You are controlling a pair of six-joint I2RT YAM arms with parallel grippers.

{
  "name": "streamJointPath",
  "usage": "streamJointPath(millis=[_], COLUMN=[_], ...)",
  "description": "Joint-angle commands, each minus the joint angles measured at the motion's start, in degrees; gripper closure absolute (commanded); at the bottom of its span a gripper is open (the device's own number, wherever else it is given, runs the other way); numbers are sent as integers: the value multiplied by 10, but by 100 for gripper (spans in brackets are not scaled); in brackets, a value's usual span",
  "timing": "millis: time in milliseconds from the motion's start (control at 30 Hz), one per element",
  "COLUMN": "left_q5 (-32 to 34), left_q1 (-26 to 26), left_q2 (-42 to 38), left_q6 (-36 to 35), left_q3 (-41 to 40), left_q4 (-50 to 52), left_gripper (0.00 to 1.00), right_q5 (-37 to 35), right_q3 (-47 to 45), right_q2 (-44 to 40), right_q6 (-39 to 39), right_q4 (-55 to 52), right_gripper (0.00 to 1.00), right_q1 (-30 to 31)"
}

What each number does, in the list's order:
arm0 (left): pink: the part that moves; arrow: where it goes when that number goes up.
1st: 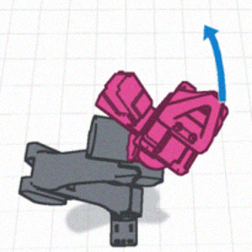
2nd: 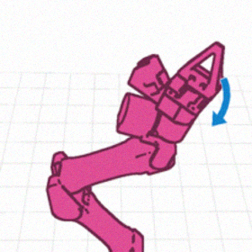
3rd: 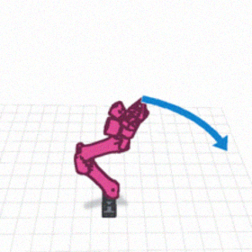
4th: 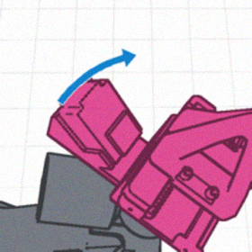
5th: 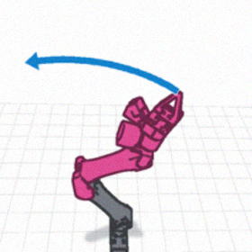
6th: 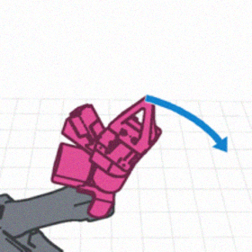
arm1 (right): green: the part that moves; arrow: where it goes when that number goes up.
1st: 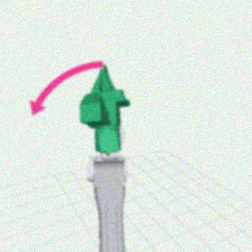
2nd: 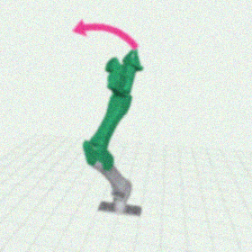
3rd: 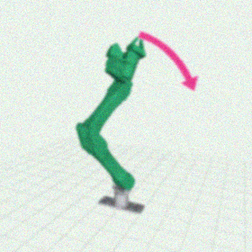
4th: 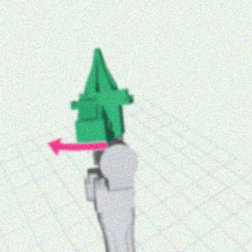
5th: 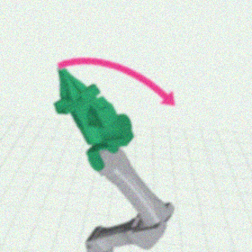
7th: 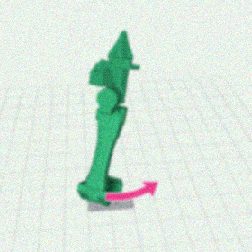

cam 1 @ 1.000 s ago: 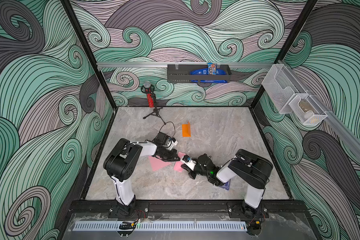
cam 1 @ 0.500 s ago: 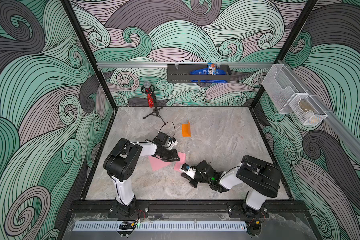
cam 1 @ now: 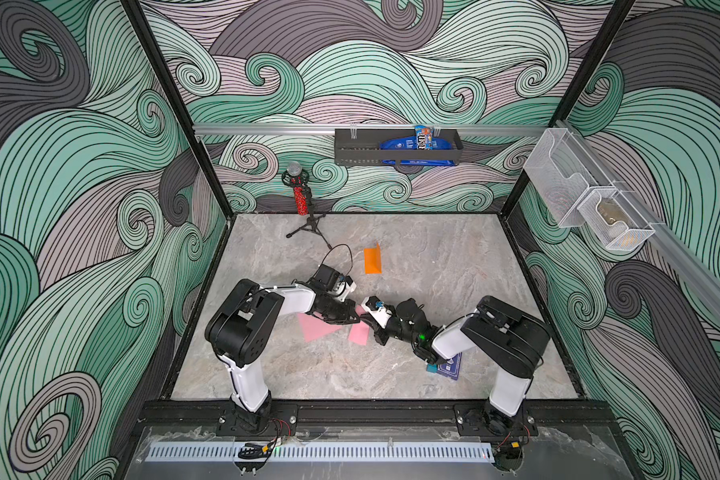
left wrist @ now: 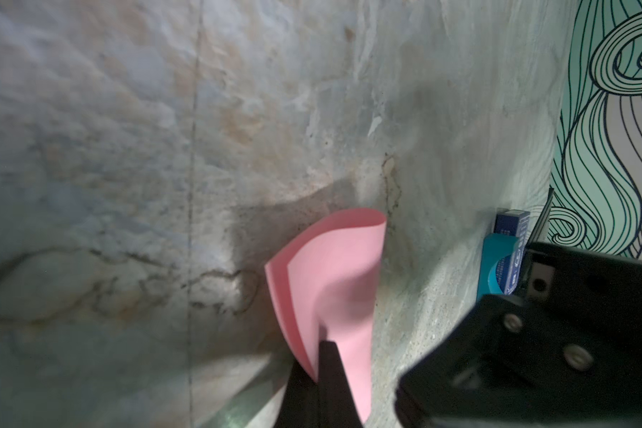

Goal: Fold the square paper along the opposite sides
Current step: Smooth out the paper at the center of the board.

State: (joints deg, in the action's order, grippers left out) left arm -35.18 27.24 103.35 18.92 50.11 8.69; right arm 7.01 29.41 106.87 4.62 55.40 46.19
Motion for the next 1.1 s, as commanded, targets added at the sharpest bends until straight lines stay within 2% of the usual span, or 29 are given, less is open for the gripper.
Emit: streamJointPath(millis=[0,167,467,800,1067], left_q5=[33,31,41,46,54], left_q1=[4,4,3,3,3], left_q2=[11,11,4,1,4], left_q6=[4,5,4,5,6], left_q3=[-14,-13,-14,-12,-8], left_q4=[49,49,53,54,55], left_gripper=[100,100,100,100,100], right_q5=[-11,-44,-94,-103,-84], right_q3=[1,-1,8,42,50], right_q2=[25,49,69,81,35], right_q6=[10,18,-16,-43,-40], right_q4=[9,-1,-35,-113,-145], right_gripper=[100,100,100,100,98], right_q1=[-18,-26,-46,-65,-75])
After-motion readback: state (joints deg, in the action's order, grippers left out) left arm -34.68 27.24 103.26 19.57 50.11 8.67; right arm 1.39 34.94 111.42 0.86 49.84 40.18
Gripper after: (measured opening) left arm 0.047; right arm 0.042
